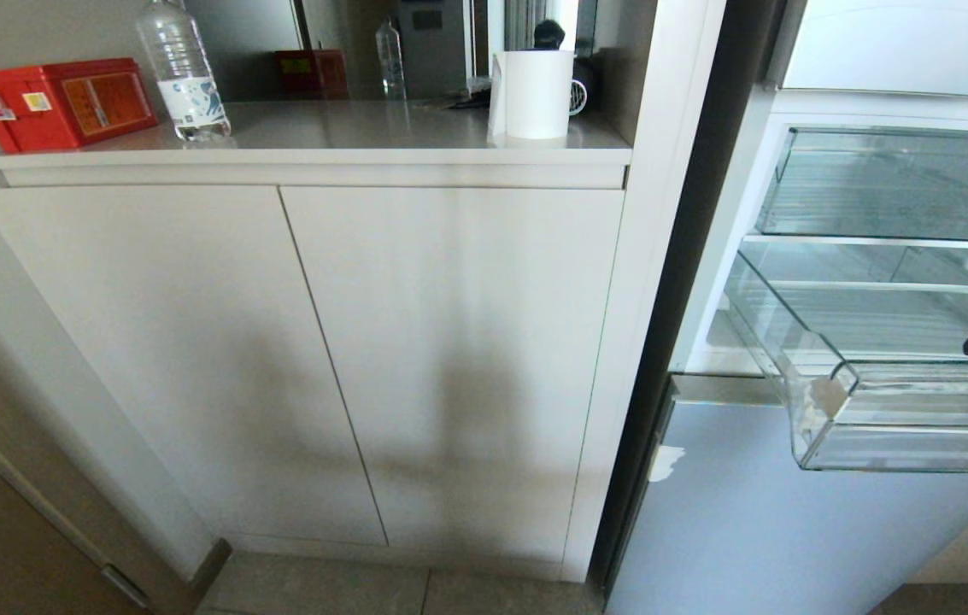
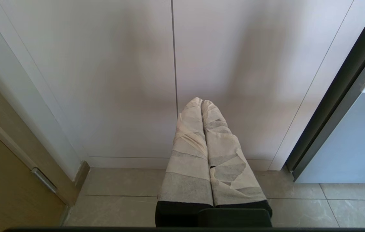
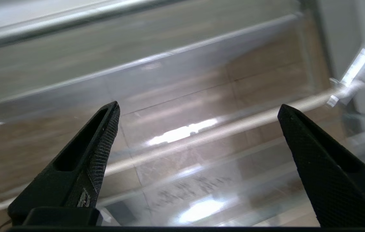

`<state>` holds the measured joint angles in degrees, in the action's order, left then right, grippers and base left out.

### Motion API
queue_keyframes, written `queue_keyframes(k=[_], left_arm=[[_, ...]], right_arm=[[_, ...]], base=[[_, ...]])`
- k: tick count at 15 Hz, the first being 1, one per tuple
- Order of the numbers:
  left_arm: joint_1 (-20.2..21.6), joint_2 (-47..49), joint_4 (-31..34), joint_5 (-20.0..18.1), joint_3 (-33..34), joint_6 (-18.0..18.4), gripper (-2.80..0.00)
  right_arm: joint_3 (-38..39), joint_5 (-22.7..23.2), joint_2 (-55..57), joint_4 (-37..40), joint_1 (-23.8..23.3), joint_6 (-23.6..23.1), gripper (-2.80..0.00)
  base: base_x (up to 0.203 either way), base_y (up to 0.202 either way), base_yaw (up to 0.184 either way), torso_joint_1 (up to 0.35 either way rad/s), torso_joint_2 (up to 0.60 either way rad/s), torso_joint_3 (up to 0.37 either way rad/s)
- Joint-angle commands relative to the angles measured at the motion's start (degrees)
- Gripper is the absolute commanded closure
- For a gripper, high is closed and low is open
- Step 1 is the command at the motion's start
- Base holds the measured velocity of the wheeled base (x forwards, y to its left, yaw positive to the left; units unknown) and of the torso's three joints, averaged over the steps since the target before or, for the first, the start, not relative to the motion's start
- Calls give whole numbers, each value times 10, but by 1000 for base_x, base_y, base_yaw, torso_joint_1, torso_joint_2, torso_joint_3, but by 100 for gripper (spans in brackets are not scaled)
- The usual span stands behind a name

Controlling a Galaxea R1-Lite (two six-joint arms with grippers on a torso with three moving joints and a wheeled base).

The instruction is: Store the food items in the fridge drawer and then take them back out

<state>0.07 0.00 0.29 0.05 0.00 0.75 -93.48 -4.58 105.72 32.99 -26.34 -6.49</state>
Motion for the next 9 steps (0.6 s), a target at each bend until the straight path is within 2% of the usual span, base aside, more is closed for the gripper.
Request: queue_keyframes(k=[1, 7, 9], left_arm=[[0, 1, 0, 0, 0, 0, 0], [0, 1, 0, 0, 0, 0, 0], [0, 1, 0, 0, 0, 0, 0]], right_arm=[[18, 0, -27, 2, -14, -5, -280], [49, 3, -50, 4, -24, -10, -280], [48, 47, -60, -22, -23, -1, -280]], base=[[0, 0, 0, 0, 0, 0], [0, 0, 0, 0, 0, 0], [0, 0, 0, 0, 0, 0]])
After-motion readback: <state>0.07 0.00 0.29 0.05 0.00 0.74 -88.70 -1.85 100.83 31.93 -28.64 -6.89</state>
